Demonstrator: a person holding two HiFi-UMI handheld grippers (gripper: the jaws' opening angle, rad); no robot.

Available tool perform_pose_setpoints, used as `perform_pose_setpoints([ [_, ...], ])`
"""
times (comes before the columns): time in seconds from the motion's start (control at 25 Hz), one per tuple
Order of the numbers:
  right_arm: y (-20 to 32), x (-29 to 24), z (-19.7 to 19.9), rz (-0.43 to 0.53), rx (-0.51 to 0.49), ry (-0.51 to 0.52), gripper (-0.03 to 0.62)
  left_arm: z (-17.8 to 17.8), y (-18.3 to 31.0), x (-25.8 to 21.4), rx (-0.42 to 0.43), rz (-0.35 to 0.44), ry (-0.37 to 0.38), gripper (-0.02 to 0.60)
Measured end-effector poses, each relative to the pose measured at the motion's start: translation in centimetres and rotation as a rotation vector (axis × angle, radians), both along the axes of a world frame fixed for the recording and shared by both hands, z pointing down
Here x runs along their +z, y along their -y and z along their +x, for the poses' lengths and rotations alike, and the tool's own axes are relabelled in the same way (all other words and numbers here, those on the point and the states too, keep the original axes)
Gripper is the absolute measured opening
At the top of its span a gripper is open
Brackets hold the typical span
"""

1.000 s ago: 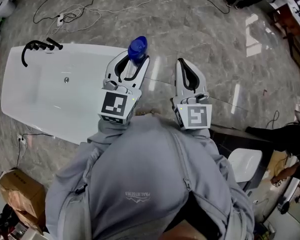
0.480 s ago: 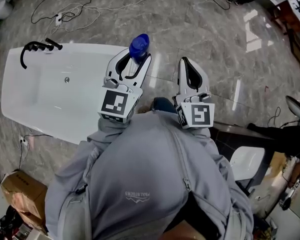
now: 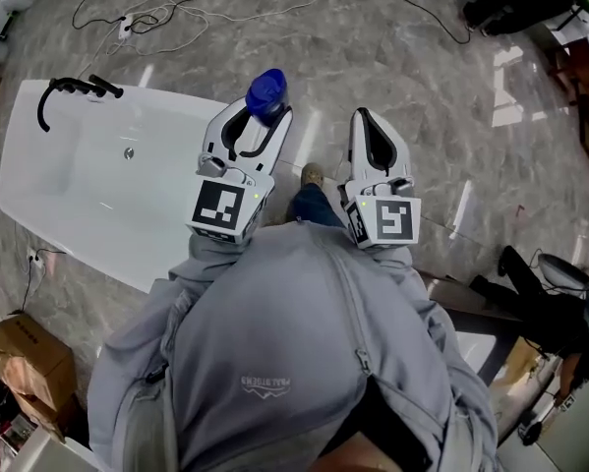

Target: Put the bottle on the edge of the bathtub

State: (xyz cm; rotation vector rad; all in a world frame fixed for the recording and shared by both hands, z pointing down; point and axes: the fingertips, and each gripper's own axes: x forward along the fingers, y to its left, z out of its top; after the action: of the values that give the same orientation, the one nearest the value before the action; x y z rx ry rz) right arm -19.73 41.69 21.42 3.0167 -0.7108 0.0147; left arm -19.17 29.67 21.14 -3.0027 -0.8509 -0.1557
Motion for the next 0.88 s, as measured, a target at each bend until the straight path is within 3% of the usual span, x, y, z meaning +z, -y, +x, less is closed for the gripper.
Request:
perform_pose_setpoints([
  [0.2, -0.5, -0.6, 6.2, -0.022, -0.105, -0.022, 0.002, 4.9, -0.9, -1.0, -0.071, -0.028, -0.047, 0.155],
  [0.44, -1.9, 0.0, 12.3, -0.016, -0.193, -0.006, 0.002, 9.9, -2.0, -1.0, -0.165, -0.031, -0.054, 0.155],
  [0.88, -2.5, 1.3, 17.2, -0.001, -0.276, 0.038, 0.002, 14.3, -1.5, -0.7, -0.268, -0.017, -0.037, 0.155],
])
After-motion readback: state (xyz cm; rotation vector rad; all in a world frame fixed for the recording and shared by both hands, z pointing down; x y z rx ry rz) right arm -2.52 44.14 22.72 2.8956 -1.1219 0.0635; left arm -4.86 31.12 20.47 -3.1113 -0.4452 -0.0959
